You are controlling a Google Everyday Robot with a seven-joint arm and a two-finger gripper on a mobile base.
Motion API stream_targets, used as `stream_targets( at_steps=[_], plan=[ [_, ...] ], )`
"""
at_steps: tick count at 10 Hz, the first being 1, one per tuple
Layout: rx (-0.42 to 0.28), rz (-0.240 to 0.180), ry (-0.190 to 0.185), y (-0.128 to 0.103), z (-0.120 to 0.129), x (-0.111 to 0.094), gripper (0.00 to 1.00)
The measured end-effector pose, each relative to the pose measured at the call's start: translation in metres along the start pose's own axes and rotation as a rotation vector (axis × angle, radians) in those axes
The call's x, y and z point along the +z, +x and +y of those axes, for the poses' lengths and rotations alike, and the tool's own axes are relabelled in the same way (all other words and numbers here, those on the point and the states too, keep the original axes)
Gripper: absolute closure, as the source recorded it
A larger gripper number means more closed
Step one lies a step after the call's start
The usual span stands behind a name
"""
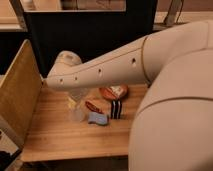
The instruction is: Place the ceramic cup over the eraser
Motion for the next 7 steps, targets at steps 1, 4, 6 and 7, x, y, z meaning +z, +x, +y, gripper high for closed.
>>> stream_targets(
  at_steps=[1,4,6,7],
  plan=[
    [0.002,0.002,0.001,0.001,-0.001,0.000,0.20],
    [0.003,0.003,-0.001,0.003,-0.003,0.000,0.20],
    [0.011,-0.011,-0.020,0.010,-0.011,0.003,0.20],
    [-0.006,-0.028,-0.032,0.005,-0.014,0.006,0.20]
  ],
)
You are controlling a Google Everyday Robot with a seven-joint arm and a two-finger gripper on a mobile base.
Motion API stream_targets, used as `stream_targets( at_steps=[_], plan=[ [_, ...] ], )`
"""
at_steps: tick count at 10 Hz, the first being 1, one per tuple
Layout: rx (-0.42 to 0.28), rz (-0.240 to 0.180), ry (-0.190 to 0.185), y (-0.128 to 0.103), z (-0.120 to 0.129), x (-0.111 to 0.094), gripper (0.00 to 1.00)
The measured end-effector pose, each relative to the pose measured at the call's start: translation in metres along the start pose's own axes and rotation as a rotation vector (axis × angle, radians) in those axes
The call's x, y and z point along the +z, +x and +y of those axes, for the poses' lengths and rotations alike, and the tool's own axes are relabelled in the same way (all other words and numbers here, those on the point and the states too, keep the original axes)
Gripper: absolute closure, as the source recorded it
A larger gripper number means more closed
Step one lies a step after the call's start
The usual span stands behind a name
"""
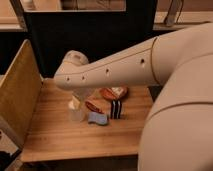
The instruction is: Place the ceramic cup over the eraser
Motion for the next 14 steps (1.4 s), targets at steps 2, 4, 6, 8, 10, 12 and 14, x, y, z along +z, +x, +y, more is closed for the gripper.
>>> stream_targets(
  at_steps=[2,4,6,8,10,12,14],
  plan=[
    [-0.062,-0.027,-0.024,-0.022,0.012,0.011,0.20],
    [-0.115,-0.028,-0.046,-0.038,0.025,0.025,0.20],
    [-0.182,-0.030,-0.084,-0.054,0.052,0.038,0.20],
    [-0.223,-0.027,-0.115,-0.064,0.071,0.048,0.20],
    [-0.257,-0.016,-0.145,-0.070,0.085,0.062,0.20],
    [-0.277,-0.014,-0.167,-0.077,0.091,0.076,0.20],
    [-0.271,-0.009,-0.154,-0.080,0.075,0.089,0.20]
  ],
)
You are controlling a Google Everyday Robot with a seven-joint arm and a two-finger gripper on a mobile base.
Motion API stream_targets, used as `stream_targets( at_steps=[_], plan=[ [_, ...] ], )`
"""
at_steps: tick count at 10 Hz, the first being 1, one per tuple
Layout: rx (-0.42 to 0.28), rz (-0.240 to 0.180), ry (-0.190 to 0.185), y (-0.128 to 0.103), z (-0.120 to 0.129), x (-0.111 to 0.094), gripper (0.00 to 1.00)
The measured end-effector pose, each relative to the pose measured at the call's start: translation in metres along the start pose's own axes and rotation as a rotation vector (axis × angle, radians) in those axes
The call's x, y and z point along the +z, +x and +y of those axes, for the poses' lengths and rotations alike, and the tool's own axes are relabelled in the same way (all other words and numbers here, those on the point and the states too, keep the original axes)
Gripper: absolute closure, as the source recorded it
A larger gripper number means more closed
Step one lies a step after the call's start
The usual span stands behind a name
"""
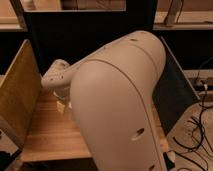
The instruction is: Place the ceramic cup over the eraser
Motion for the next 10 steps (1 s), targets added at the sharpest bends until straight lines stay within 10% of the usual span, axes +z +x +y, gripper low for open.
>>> stream_targets(
  at_steps=[4,10],
  plan=[
    [0.032,0.013,0.039,0.012,-0.035,0.011,0.20],
    [0.050,0.015,0.000,0.017,-0.015,0.022,0.20]
  ],
)
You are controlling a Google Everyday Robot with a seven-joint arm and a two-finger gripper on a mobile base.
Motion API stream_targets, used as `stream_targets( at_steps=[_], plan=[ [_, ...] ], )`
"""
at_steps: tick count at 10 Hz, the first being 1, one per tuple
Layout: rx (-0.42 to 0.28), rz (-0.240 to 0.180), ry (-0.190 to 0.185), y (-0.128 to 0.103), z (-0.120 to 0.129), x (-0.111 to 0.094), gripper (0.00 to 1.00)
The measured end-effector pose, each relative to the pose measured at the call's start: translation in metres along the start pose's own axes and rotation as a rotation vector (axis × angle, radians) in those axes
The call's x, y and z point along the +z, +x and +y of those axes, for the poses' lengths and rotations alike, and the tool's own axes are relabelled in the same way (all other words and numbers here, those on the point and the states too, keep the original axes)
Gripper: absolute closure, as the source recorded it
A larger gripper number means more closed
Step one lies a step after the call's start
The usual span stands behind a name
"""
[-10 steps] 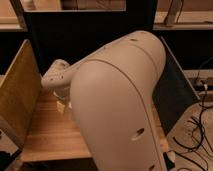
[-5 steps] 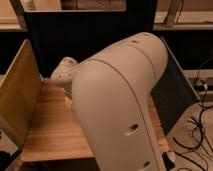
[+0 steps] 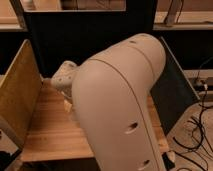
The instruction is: Place the ceramic cup over the eraser
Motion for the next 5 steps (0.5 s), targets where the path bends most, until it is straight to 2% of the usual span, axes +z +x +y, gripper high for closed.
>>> stream_targets(
  at_steps=[5],
  plan=[
    [-0.014,-0.004,-0.052,-0.006,0.023,0.012,0.20]
  ],
)
